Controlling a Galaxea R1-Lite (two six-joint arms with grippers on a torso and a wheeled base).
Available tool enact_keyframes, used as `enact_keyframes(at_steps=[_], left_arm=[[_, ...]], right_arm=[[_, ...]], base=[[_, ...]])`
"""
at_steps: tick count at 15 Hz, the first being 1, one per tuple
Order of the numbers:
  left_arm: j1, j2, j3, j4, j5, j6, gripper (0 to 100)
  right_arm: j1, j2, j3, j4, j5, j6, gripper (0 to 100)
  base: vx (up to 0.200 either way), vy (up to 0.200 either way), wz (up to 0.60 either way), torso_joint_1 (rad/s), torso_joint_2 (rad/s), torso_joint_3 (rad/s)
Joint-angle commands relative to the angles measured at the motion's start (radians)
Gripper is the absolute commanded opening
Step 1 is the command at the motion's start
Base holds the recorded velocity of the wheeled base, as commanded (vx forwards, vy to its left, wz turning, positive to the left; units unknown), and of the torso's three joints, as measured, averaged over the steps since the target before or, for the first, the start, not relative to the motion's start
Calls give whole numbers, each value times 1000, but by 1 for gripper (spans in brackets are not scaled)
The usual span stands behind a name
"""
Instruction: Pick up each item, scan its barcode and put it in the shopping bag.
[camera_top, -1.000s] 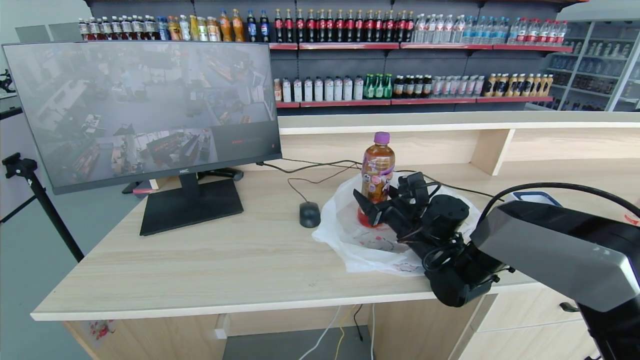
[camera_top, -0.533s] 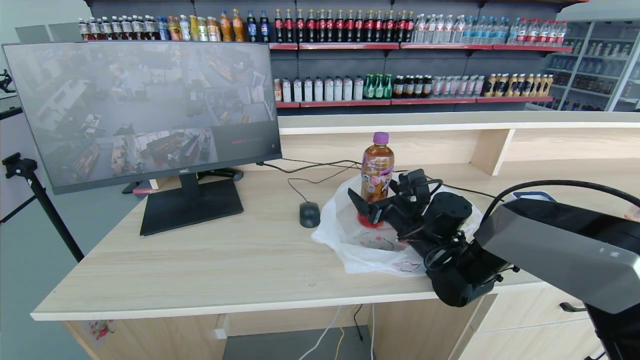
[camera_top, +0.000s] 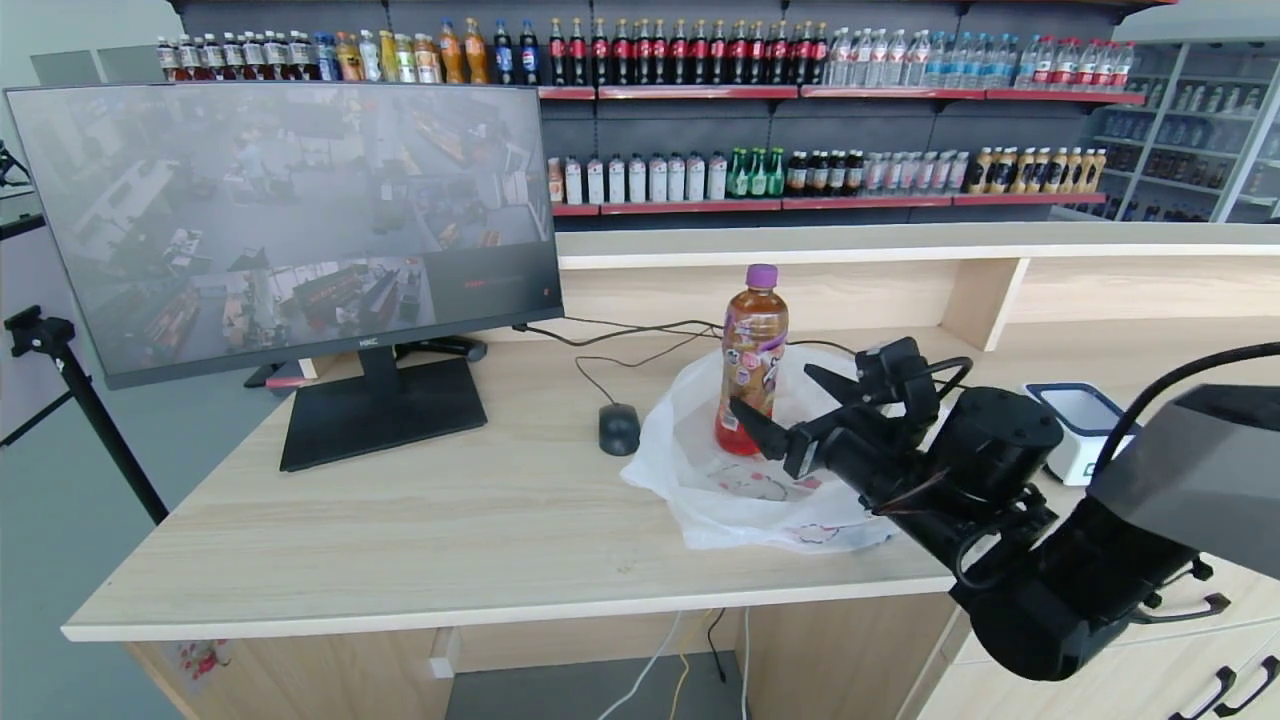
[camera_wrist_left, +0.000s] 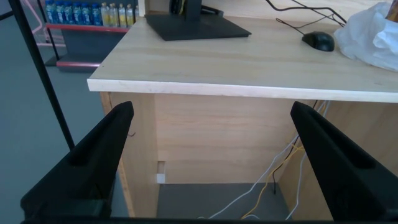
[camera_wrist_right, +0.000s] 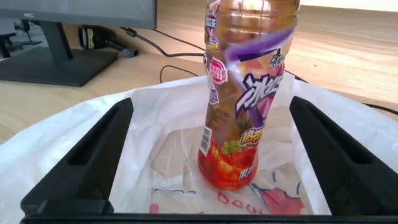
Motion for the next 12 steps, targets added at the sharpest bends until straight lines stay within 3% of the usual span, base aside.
enact_keyframes(at_steps=[1,2,3,5,9,12], left_arm=[[0,0,0,0,0,0,100],[0,0,0,0,0,0,100],[0,0,0,0,0,0,100],[0,0,0,0,0,0,100],[0,0,0,0,0,0,100],[0,0,0,0,0,0,100]], right_arm=[[18,-181,134,-1,1,-8,100],[19,-203,158,-1,1,-8,100],[19,-296,290,-1,1,-5,100],[51,-408,411,-1,0,-6,100],[64,-526,553,-1,0,-6,100],[62,-569,569,-1,0,-6,100]], base=[[0,0,0,0,0,0],[0,0,0,0,0,0],[0,0,0,0,0,0],[0,0,0,0,0,0],[0,0,0,0,0,0],[0,0,0,0,0,0]])
